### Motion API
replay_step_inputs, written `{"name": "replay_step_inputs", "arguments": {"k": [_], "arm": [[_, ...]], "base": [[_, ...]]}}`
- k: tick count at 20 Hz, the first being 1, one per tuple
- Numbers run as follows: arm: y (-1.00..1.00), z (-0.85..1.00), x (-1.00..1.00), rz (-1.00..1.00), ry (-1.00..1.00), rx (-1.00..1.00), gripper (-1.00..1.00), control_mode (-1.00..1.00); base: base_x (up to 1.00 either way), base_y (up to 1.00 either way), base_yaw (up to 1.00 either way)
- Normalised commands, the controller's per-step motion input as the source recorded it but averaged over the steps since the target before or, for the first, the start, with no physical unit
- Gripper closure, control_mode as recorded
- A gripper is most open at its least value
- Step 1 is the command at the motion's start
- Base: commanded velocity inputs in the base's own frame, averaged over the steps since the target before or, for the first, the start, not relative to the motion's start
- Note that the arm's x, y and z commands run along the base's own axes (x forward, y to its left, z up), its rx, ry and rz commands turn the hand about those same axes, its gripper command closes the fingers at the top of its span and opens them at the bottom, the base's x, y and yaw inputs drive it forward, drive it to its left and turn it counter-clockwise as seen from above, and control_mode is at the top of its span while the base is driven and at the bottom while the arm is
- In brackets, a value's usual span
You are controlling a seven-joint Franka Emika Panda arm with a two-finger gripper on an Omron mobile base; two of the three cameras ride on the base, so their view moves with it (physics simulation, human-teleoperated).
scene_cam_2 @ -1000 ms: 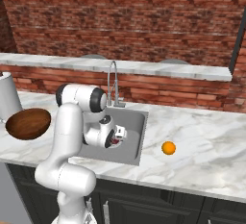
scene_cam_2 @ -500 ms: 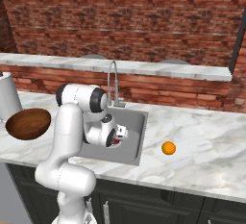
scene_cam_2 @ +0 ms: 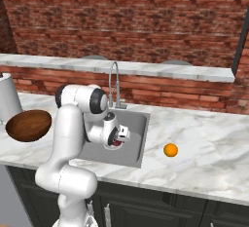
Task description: Remove the orange and pear from the sink. Then move the bowl and cup from the counter to the sink for washing.
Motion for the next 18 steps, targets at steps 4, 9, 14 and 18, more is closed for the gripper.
{"name": "replay_step_inputs", "arguments": {"k": [4, 9, 14, 18], "arm": [[0.0, -0.01, -0.02, 0.0, 0.0, 0.0, 1.0, -1.0], [-0.03, 0.0, -0.14, 0.0, -0.02, 0.0, 1.0, -1.0], [-0.11, 0.03, -0.24, 0.0, -0.02, 0.01, 1.0, -1.0], [-0.15, 0.05, -0.29, 0.0, -0.04, 0.02, 1.0, -1.0]], "base": [[0.0, 0.0, 0.0], [0.0, 0.0, 0.0], [0.0, 0.0, 0.0], [0.0, 0.0, 0.0]]}}
